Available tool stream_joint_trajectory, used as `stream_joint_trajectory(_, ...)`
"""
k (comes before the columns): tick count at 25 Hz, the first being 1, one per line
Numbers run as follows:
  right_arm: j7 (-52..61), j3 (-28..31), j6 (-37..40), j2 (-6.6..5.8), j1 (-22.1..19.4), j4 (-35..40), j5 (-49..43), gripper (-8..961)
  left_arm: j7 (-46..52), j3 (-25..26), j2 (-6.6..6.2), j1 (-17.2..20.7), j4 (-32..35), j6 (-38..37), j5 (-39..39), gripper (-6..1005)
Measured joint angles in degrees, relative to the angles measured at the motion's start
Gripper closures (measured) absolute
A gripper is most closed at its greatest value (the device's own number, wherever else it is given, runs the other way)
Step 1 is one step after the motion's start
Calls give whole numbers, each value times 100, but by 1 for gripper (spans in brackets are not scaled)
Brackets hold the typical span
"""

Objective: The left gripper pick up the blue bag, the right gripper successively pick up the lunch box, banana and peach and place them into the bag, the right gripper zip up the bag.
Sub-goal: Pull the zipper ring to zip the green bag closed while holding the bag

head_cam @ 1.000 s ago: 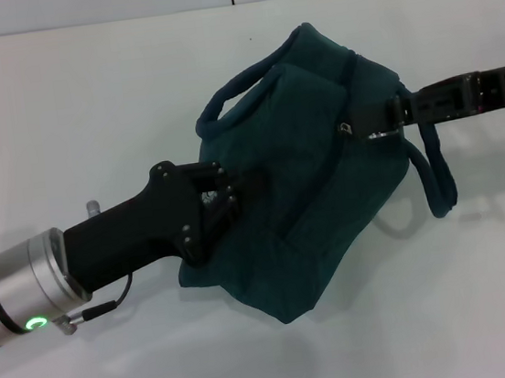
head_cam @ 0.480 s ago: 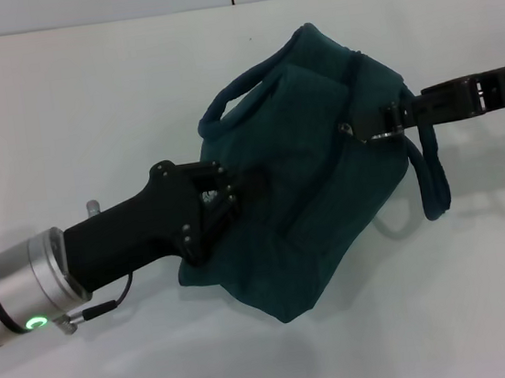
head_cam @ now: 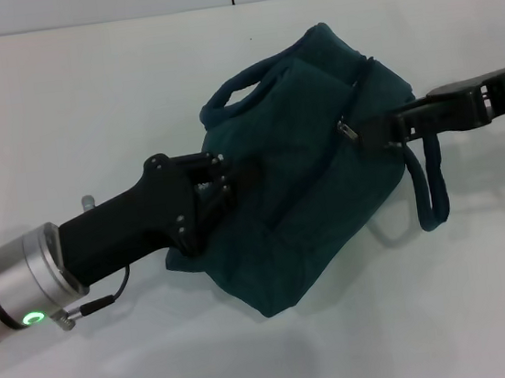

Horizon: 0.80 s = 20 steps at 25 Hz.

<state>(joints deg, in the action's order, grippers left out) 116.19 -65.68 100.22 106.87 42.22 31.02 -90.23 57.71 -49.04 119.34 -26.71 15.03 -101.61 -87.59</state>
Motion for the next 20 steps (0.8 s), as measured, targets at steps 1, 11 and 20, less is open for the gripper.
stream_joint_trajectory(1,0,-17,9,-25,-22,70,-11,558,9,1,0,0,0,1,5,934)
stream_joint_trajectory(11,-9,-29,50,-103,-21,98,-43,554,29,60,2,-14,0,18,21,934)
stream_joint_trajectory(20,-9,-15,56,-82,6,254,-305,534,60,71,0,-9,0,19,24,934)
